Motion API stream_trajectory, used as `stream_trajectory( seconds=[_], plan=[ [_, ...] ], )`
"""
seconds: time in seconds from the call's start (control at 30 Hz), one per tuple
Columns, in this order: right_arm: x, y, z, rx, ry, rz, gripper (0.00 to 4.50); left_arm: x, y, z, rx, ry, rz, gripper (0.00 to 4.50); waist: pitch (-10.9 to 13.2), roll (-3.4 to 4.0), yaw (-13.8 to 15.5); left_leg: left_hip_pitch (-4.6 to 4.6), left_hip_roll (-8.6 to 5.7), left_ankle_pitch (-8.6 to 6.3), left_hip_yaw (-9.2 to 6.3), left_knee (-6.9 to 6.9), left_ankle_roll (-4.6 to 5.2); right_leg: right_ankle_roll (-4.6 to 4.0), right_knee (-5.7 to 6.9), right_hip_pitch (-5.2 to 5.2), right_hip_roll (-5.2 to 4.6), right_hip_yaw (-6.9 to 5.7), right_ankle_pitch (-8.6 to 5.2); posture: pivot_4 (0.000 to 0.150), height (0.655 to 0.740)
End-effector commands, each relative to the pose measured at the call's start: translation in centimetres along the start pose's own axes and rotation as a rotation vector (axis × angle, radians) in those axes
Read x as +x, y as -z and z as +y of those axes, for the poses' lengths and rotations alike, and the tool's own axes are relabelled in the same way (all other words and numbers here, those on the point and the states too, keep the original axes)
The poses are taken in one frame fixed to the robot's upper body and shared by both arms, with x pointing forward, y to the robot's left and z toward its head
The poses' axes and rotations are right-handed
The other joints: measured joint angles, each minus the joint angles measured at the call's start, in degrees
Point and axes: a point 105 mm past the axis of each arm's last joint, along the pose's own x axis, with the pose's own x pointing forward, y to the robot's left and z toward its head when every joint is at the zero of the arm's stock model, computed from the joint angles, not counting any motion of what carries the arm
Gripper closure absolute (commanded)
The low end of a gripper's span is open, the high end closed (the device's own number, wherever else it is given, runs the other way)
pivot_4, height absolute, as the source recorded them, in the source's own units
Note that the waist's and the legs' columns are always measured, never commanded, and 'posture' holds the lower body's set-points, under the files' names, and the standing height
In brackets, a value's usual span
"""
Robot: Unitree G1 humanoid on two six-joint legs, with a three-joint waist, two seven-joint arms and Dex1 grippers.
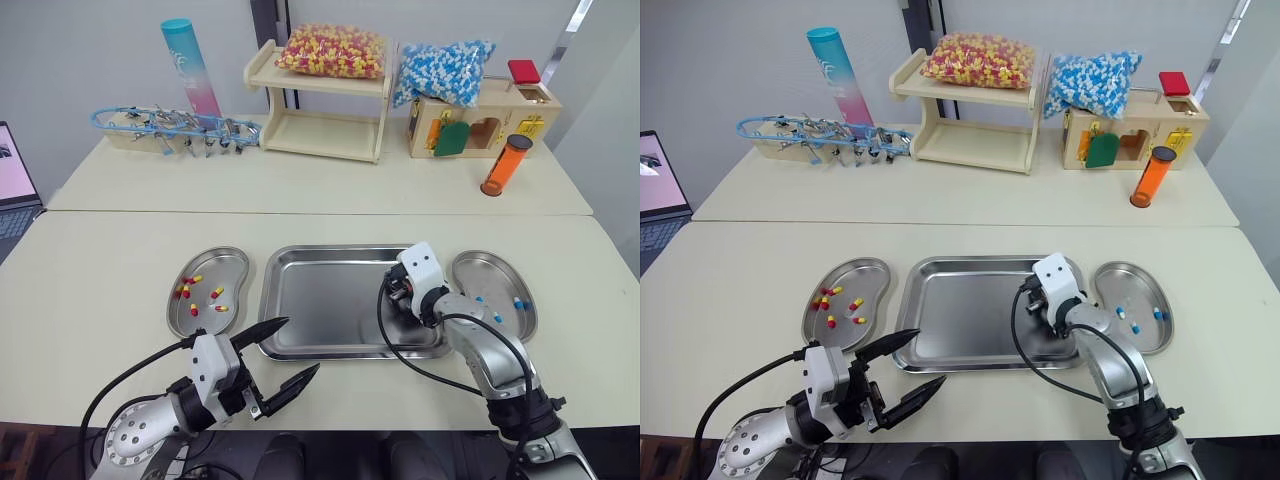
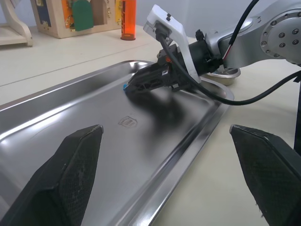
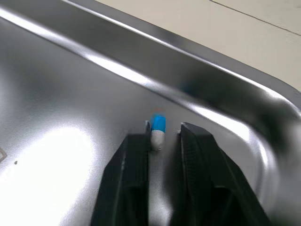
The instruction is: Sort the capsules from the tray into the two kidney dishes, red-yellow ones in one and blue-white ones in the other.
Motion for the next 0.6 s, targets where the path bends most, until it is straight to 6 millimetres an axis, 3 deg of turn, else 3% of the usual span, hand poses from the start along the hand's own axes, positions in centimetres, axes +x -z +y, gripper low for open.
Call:
stream_trajectory(
  seconds=[0.03, 0.23, 0.33, 0.5, 0.6],
  plan=[
    [-0.2, -0.8, 0.0, 0.003, -0.005, -0.036, 4.48, 0.3, -0.5, 0.0, 0.028, 0.014, -0.019, 0.00, 0.0, 0.00, 0.0, 0.00, 0.00, 0.00, 0.00, 0.00, 0.00, 0.00, 0.00, 0.00, 0.00, 0.00, 0.00, 0.150, 0.7400],
    [-3.1, -2.9, 0.3, -0.010, -0.099, -0.133, 4.48, 0.7, -0.9, 0.6, 0.039, 0.030, -0.032, 0.00, 0.0, 0.02, 0.1, -0.06, 0.00, 0.00, 0.00, 0.00, 0.00, 0.00, -0.02, -0.04, 0.00, 0.00, 0.00, 0.150, 0.7400],
    [-5.2, -3.1, -0.6, -0.040, -0.116, -0.154, 4.48, 1.0, -1.1, 0.5, 0.038, 0.065, -0.045, 0.00, 0.0, 0.01, 0.3, -0.10, 0.00, 0.00, -0.02, 0.00, 0.00, 0.00, -0.04, -0.03, -0.01, -0.02, 0.00, 0.150, 0.7400],
    [-9.1, -2.2, -4.3, -0.077, -0.051, -0.122, 4.48, 1.7, -1.7, -0.4, 0.050, 0.169, -0.061, 0.00, 0.0, 0.02, 0.3, -0.08, 0.00, 0.00, -0.02, 0.00, 0.00, 0.01, -0.05, 0.00, -0.01, -0.05, 0.00, 0.150, 0.7400],
    [-11.8, 0.1, -7.3, -0.085, 0.010, -0.033, 4.48, 2.3, -2.3, -1.0, 0.051, 0.249, -0.076, 0.00, 0.0, 0.01, 0.4, -0.08, -0.01, 0.00, -0.01, 0.00, 0.00, 0.01, -0.06, 0.00, -0.01, -0.04, 0.00, 0.150, 0.7400]
  ],
)
